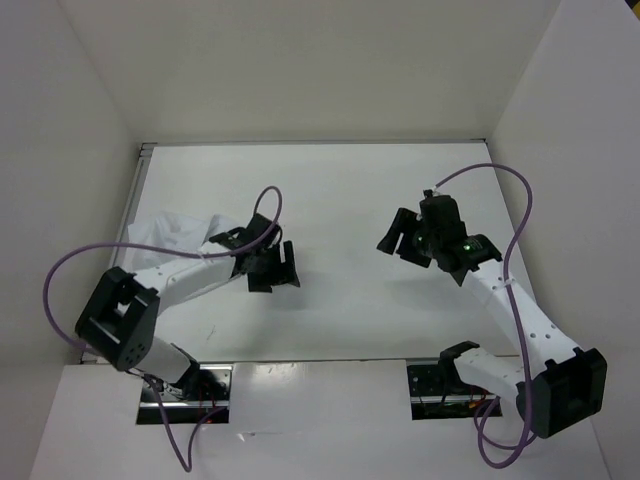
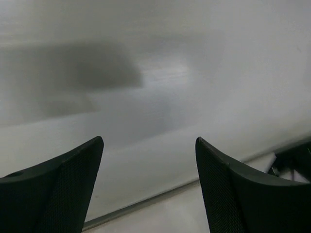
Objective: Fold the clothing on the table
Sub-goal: Move the skirt to the center of the board, then flatten the skirt out
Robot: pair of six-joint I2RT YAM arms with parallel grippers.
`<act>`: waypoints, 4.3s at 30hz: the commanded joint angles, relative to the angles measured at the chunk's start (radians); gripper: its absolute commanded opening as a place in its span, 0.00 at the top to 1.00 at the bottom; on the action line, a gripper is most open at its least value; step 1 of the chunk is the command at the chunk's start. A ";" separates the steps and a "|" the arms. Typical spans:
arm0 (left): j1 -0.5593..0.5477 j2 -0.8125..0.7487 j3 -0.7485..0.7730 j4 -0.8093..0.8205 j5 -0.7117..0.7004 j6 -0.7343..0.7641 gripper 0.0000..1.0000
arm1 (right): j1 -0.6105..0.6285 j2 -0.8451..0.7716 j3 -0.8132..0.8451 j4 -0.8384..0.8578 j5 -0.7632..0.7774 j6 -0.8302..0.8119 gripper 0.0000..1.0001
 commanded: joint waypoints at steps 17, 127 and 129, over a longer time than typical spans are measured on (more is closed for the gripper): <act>0.415 0.303 0.531 -0.253 -0.865 0.162 0.14 | -0.005 -0.011 -0.008 0.054 -0.076 0.000 0.29; 0.374 0.597 0.468 0.078 -0.142 -0.056 1.00 | -0.121 1.328 1.090 0.052 -0.371 -0.399 0.50; 0.374 0.597 0.468 0.078 -0.142 -0.056 1.00 | -0.121 1.328 1.099 0.052 -0.347 -0.399 0.50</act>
